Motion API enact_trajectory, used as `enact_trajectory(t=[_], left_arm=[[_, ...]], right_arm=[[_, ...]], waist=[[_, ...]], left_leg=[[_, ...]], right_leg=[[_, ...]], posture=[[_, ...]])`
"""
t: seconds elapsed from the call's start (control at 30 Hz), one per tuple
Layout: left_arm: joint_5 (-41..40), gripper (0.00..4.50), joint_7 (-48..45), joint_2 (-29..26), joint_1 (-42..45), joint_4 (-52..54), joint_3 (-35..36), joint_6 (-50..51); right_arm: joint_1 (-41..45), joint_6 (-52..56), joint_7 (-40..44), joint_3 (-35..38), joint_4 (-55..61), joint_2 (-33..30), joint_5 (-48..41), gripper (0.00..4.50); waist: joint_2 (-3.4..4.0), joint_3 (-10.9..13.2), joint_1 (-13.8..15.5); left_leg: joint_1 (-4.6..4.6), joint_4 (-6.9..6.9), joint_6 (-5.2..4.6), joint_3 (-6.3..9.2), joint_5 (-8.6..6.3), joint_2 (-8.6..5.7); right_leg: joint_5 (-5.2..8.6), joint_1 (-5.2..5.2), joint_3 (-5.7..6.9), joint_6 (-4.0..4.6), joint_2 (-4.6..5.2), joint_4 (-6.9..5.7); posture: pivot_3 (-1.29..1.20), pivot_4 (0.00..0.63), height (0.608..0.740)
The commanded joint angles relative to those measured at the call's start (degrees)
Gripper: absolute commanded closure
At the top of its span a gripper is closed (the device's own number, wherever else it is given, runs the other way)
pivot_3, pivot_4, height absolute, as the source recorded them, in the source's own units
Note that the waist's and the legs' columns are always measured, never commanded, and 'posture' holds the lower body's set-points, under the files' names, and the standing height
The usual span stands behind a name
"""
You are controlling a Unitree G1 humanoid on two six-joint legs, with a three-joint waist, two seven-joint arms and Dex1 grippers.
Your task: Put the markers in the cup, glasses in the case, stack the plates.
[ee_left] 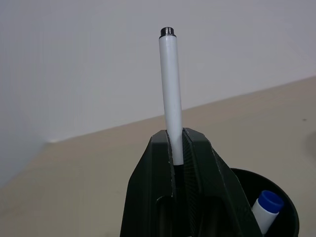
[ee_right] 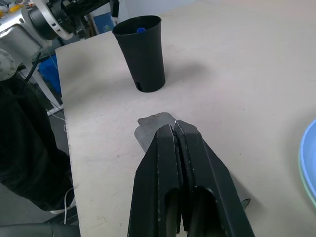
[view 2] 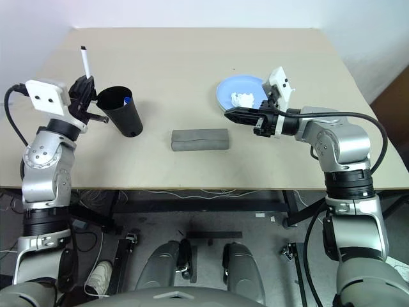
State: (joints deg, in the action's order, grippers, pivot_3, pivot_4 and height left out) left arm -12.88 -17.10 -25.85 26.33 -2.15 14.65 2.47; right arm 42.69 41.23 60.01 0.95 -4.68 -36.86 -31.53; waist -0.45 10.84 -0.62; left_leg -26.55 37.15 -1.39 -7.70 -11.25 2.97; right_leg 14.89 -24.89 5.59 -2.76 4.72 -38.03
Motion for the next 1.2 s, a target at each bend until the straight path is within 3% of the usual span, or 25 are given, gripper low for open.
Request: enact_trajectory(t=[0.03,0.33,0.77,0.93,1.07,1.2], left_arm=[[0.1,4.49,-0.1,0.0,2.3,0.6,0.2,-2.3],[0.7,4.49,-0.9,1.4,2.8,-2.4,-1.4,-3.5],[-0.4,0.03,-2.3,1.0,2.3,0.6,-1.3,-2.0],[-9.1,0.03,-7.2,-3.1,-1.2,9.5,1.4,10.4],[-19.5,0.03,-15.1,-10.7,-6.8,15.7,6.3,21.0],[-25.7,0.03,-26.6,-15.8,-13.5,16.1,11.6,20.5]], right_arm=[[1.3,-0.6,-0.3,1.5,1.1,-0.6,-0.1,4.45],[0.9,-0.6,-0.8,1.7,1.6,-1.0,-0.2,4.45],[0.7,-1.0,-1.3,1.6,1.5,-0.9,0.2,4.45],[0.7,-1.1,-1.0,1.6,1.3,-0.9,0.1,4.45],[0.1,-1.5,0.6,1.2,1.2,-1.1,-0.2,4.45],[-0.4,-1.7,1.8,1.3,1.3,-0.7,-0.6,4.45]], waist=[[0.00,0.0,0.0],[0.00,0.0,0.0],[0.00,0.0,0.0],[0.00,0.0,-0.1],[0.00,0.0,-0.5],[0.03,0.0,-0.4]], left_leg=[[0.00,0.00,0.00,0.00,0.00,0.00],[0.00,0.01,-0.02,0.00,0.01,0.00],[0.00,0.01,-0.03,0.00,0.02,0.00],[0.00,0.00,-0.03,0.00,0.02,0.01],[0.01,-0.01,0.03,0.00,-0.01,0.05],[0.02,-0.04,0.13,-0.01,-0.06,0.06]], right_leg=[[0.00,0.00,0.00,0.00,0.00,0.00],[0.00,0.01,0.00,-0.01,-0.02,0.00],[-0.01,0.01,0.01,-0.01,-0.02,0.00],[0.00,0.00,0.00,-0.01,-0.03,0.00],[0.00,-0.02,-0.01,0.00,-0.05,-0.01],[0.02,-0.06,-0.02,0.03,-0.04,0.02]], posture=[[0.00,0.150,0.710],[0.00,0.150,0.710],[0.00,0.150,0.710],[0.00,0.150,0.710],[0.00,0.150,0.710],[0.00,0.150,0.710]])
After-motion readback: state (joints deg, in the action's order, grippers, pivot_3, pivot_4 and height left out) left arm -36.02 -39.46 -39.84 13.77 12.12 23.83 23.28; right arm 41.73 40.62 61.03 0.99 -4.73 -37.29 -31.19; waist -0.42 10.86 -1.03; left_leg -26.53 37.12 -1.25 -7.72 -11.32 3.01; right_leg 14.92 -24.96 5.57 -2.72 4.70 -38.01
